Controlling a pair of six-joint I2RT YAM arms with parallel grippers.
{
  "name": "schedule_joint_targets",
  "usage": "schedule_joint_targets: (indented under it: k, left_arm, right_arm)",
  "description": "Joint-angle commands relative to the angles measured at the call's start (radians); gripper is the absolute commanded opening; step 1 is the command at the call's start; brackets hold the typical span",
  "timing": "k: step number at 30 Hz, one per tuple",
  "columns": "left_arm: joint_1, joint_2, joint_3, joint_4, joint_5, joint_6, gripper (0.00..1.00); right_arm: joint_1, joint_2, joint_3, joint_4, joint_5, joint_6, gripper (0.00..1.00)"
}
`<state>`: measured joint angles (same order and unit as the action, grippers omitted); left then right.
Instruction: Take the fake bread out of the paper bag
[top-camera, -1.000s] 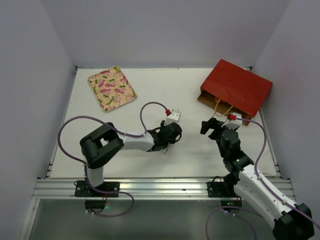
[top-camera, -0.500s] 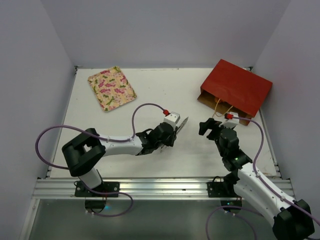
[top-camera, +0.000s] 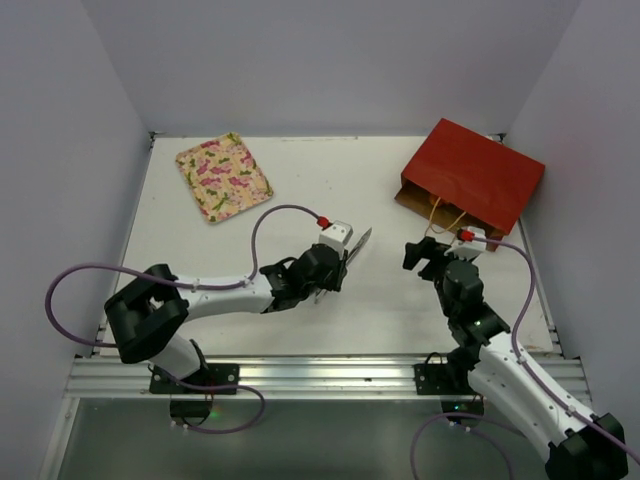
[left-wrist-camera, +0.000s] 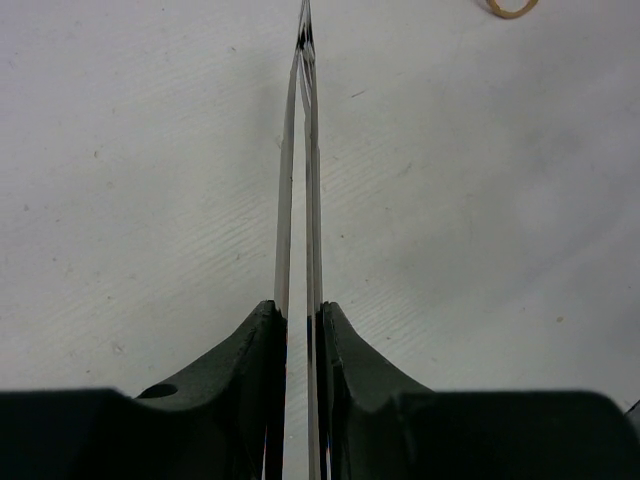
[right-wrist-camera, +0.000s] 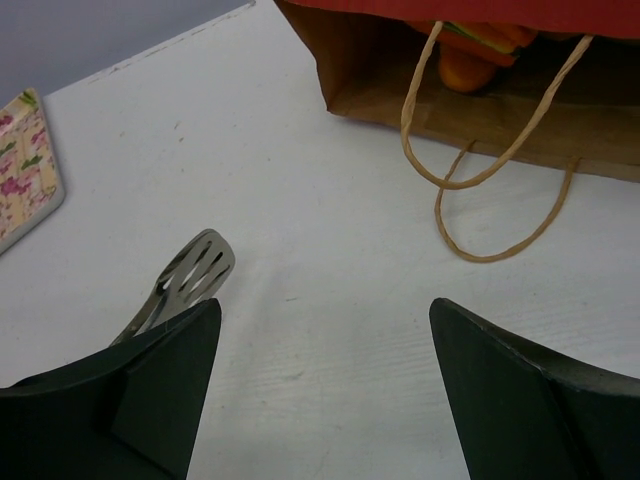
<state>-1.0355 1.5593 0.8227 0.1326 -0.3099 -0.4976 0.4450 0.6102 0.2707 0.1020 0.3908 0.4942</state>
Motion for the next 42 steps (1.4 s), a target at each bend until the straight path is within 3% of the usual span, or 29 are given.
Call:
schedule_joint_targets:
  k: [1,6,10,17,21,28,32,42]
  left_arm:
    - [-0.001,-0.07,0.02,-0.004,-0.032,-0.015,0.27]
    - [-0.003,-0.137,0.015,-0.045,-0.057,-0.006,0.27]
    - [-0.003,-0.194,-0.01,-0.042,-0.06,-0.006,0.27]
    - [-0.003,-0.255,-0.027,-0.053,-0.055,0.005,0.27]
    - [-0.003,-0.283,-0.043,-0.064,-0.066,0.007,0.27]
    - [-0.001,-0.317,-0.074,-0.057,-0.075,0.01,0.27]
    - [0.0,-0.317,-0.071,-0.071,-0.093,0.013,0.27]
    - [-0.001,-0.329,-0.066,-0.085,-0.093,0.014,0.28]
  right_arm:
    - [0.001,-0.032,0.024,-0.015,0.054,-0.029,0.9]
    - [0.001,-0.001,0.087,-0.063,0.103,-0.051,0.9]
    - [0.001,0.12,0.202,-0.135,0.135,-0.054,0.93]
    - [0.001,0.449,0.488,-0.283,0.155,-0.089,0.98]
    - [-0.005,0.609,0.581,-0.343,0.258,-0.1,0.99]
    - [-0.092,0.707,0.625,-0.303,0.18,-0.082,0.79]
    - [-0.143,0.752,0.639,-0.302,0.132,-0.057,0.78]
    - [-0.177,0.832,0.647,-0.199,0.092,-0.045,0.63]
